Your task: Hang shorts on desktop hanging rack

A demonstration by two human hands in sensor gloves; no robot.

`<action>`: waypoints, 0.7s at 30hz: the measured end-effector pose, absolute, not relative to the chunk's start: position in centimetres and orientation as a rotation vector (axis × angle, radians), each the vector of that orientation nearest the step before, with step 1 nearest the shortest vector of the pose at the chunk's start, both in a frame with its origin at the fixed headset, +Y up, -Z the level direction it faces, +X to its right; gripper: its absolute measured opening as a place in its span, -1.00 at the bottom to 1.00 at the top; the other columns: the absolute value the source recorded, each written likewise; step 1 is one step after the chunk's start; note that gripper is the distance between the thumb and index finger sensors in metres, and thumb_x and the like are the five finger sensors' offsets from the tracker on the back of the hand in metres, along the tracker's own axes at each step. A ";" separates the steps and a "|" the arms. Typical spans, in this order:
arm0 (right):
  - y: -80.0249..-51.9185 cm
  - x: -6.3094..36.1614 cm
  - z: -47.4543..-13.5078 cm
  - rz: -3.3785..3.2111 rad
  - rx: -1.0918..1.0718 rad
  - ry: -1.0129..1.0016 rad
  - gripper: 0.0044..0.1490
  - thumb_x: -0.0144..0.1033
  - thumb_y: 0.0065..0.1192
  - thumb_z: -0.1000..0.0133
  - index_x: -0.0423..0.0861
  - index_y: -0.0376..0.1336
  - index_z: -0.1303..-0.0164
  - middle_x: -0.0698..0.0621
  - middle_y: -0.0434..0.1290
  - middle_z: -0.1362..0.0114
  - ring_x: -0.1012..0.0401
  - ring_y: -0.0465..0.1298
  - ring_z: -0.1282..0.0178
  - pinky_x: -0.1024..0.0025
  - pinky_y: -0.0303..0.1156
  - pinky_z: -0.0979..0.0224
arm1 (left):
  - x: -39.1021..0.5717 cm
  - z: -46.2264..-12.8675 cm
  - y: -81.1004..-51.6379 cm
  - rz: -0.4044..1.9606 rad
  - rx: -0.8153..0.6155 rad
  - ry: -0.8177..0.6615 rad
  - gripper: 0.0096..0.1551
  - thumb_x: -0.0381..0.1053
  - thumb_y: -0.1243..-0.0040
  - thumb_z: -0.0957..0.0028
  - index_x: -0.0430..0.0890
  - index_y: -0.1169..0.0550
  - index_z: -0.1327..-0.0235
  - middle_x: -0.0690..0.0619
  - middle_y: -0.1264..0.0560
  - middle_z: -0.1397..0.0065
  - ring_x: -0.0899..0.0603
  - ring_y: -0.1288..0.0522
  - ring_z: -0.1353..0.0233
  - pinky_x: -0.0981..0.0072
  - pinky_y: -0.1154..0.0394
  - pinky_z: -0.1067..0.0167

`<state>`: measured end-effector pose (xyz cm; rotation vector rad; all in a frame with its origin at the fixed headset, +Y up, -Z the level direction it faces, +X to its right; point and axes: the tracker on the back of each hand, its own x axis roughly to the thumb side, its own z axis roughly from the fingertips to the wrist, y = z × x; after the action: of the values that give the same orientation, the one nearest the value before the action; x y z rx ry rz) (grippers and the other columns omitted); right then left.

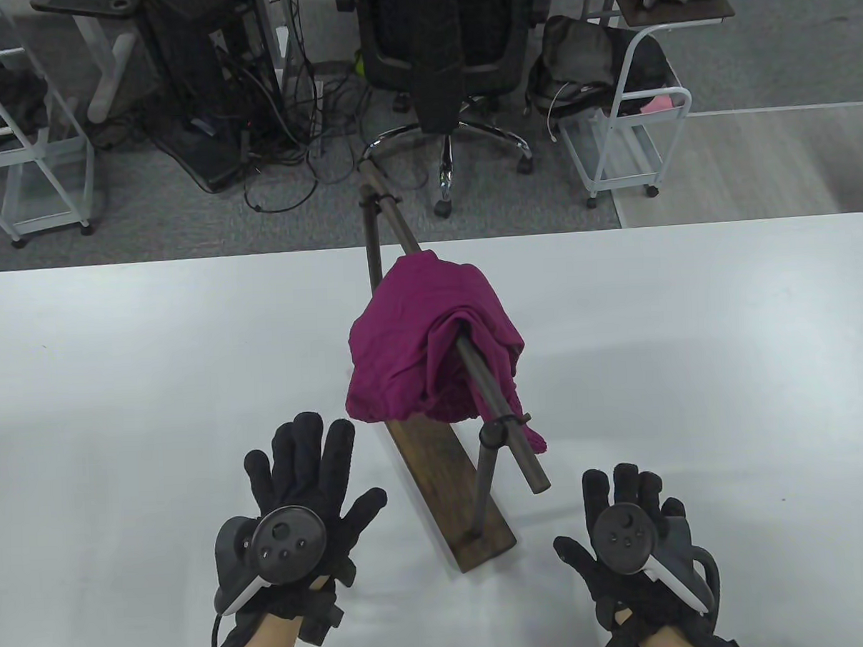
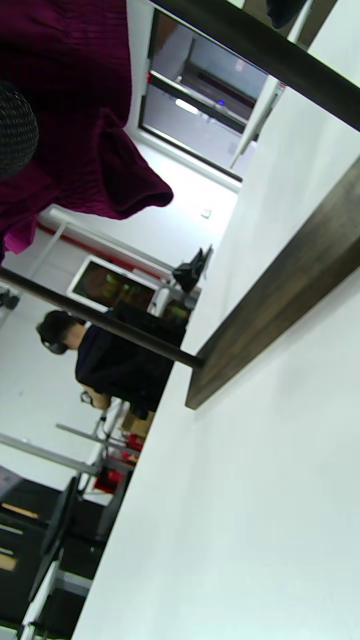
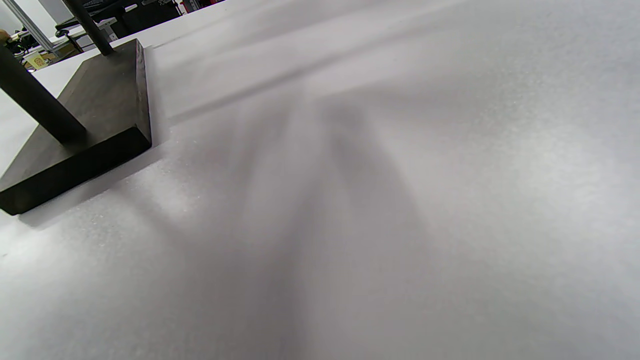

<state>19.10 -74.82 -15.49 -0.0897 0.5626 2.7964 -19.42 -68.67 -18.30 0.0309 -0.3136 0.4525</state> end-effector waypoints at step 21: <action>-74.8 19.0 -15.5 2.799 -0.090 0.571 0.10 0.36 -0.28 -0.17 0.25 -0.82 -0.31 0.01 -0.91 -0.49 -0.07 -0.82 -0.56 -0.27 -0.80 -0.49 | -22.3 -16.3 -72.5 0.429 -0.130 -0.261 0.00 0.39 0.14 -0.31 0.07 0.27 -0.74 -0.23 0.45 -0.75 -0.42 0.46 -0.67 -0.39 0.58 -0.41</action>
<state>19.04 -74.83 -15.50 -0.0904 0.5707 2.7987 -22.29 -72.51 -16.27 -0.1301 -0.2606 0.4289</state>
